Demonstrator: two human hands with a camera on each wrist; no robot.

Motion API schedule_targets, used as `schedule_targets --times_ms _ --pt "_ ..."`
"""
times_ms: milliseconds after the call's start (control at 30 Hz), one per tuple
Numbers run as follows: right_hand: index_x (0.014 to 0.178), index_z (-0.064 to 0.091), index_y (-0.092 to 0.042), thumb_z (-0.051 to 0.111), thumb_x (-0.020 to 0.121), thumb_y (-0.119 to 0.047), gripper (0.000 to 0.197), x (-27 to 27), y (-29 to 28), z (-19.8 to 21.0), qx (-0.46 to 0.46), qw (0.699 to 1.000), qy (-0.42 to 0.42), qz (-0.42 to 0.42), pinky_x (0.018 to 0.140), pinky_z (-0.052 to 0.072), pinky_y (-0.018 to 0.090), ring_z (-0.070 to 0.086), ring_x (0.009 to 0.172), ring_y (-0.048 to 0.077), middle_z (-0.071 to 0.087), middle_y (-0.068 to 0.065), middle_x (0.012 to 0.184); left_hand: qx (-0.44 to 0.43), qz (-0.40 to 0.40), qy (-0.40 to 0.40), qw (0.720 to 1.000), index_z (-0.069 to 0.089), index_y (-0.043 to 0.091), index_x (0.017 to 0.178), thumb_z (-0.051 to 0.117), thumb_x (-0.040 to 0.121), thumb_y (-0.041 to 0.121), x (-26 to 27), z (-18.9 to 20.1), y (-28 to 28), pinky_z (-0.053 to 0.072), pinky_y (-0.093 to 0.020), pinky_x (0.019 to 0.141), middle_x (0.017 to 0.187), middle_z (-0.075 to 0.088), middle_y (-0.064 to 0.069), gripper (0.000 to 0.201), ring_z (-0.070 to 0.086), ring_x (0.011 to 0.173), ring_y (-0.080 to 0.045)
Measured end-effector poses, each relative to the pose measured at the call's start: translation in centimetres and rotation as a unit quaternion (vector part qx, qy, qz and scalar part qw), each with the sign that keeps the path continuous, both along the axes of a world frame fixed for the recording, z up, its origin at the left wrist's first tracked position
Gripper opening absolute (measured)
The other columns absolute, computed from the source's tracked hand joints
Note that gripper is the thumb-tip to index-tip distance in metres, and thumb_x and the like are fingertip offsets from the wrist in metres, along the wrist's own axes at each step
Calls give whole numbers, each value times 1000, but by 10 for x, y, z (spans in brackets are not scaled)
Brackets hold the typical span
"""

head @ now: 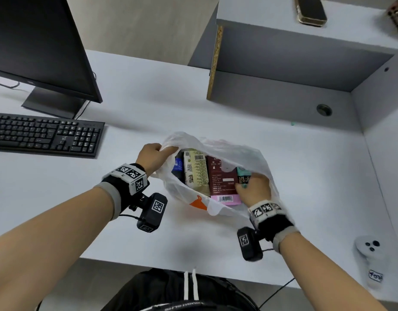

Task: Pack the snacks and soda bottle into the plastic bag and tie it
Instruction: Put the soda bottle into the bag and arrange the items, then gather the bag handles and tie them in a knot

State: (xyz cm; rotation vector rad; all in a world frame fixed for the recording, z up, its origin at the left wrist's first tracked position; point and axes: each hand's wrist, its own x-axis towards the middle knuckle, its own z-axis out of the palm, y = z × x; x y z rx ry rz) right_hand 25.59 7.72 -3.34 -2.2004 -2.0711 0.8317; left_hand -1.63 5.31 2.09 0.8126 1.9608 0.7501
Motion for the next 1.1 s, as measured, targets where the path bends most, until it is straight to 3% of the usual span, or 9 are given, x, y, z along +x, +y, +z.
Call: schedule_targets --times_ms 100,167,233,333,533,633,767,967,1100 --pt "143 27 -33 72 68 -50 89 -7 -20 -6 -54 968 -64 236 107 38 52 35 135 32 31 6 151 -40 -38 -12 998 51 9 64 65 79 43 6 6 -3 40 -27 60 66 54 -7 40 53 65 -24" --pt "147 7 -41 72 73 -44 99 -13 -21 -7 -61 943 -135 297 109 32 58 16 143 36 6 3 159 -56 -77 -7 995 51 9 65 64 83 37 8 12 -4 40 -21 45 63 53 -6 35 52 59 -23" --pt "146 3 -42 69 77 -40 96 -20 -13 -11 -36 933 -176 312 107 33 59 15 143 38 6 8 158 -93 -136 -39 986 55 7 73 62 85 35 7 16 -5 36 -17 31 60 56 -5 31 54 50 -24" --pt "146 -3 -43 64 75 -50 97 -28 6 -25 -105 936 -195 274 101 40 56 33 132 46 12 15 156 -139 -178 -157 961 59 8 77 60 87 23 7 23 -14 39 -16 37 47 62 5 18 56 40 -10" --pt "131 45 -2 54 91 -22 45 -39 23 -22 -78 989 -79 98 93 41 34 52 119 31 55 14 122 -152 -164 -243 944 57 10 71 57 88 19 -6 22 -26 40 -13 38 44 61 5 19 55 37 -6" --pt "119 56 -8 48 94 -30 34 -54 21 -7 -81 962 -185 183 93 48 36 57 112 31 60 11 120 -144 -113 -195 964 54 13 68 61 86 28 -16 18 -25 33 -12 37 43 52 7 25 47 33 -5" --pt "119 54 -13 57 84 -46 48 -74 15 -6 -71 951 -129 271 84 51 34 62 102 29 65 9 112 -89 -44 -180 979 52 16 67 62 85 32 -23 13 -20 23 -11 33 38 48 9 27 41 26 -6" --pt "122 48 -10 46 94 -26 32 -86 11 -15 -74 920 -228 311 76 47 34 62 102 29 58 13 119 -12 27 -217 976 53 15 65 69 76 30 -22 9 -10 32 -15 41 47 55 3 25 51 40 -13" --pt "89 60 -9 42 95 -36 33 -86 19 6 -131 961 -104 221 71 43 28 60 88 27 64 10 92 20 72 -204 976 51 15 62 63 85 22 -17 7 -2 40 -17 44 49 58 1 27 55 45 -16"
